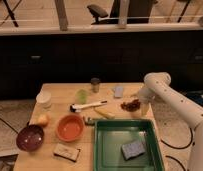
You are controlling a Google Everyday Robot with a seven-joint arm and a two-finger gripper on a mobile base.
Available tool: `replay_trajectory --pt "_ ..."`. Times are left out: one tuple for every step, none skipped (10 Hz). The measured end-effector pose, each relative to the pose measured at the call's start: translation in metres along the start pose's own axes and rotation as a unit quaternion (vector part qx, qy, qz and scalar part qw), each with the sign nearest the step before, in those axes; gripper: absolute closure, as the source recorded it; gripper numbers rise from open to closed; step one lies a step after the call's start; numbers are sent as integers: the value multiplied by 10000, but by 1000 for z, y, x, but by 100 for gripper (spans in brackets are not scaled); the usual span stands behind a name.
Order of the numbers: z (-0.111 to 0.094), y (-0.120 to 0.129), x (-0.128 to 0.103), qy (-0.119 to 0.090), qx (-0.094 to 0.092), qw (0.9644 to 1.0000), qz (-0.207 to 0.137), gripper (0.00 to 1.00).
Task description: Place grapes in red bowl
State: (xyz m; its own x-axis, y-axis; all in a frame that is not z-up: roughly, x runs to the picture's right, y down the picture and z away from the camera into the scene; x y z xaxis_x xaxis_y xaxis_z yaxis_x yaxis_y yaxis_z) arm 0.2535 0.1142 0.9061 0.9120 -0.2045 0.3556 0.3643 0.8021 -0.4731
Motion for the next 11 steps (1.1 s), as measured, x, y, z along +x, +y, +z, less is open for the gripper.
replay_trajectory --pt "1 1 1 -9 -29 10000 -13 20" --pt "2 2 2 -23 -59 10000 -34 20" --pt "3 2 2 -31 -75 10000 -46 20" --pt "4 1 1 -45 -89 9999 -66 20" --pt "5 2 1 -61 -121 9999 -96 20" --pt "6 2 1 -69 -138 9998 -113 20" --pt "7 3 1 -83 -159 9998 -132 20" --pt "7 3 2 -88 -170 9997 -142 20" --pt "8 3 2 -93 -178 9997 -147 20" --pt "9 3 2 -100 -190 9996 -156 20" --pt "10 4 3 -105 -202 9996 -170 20"
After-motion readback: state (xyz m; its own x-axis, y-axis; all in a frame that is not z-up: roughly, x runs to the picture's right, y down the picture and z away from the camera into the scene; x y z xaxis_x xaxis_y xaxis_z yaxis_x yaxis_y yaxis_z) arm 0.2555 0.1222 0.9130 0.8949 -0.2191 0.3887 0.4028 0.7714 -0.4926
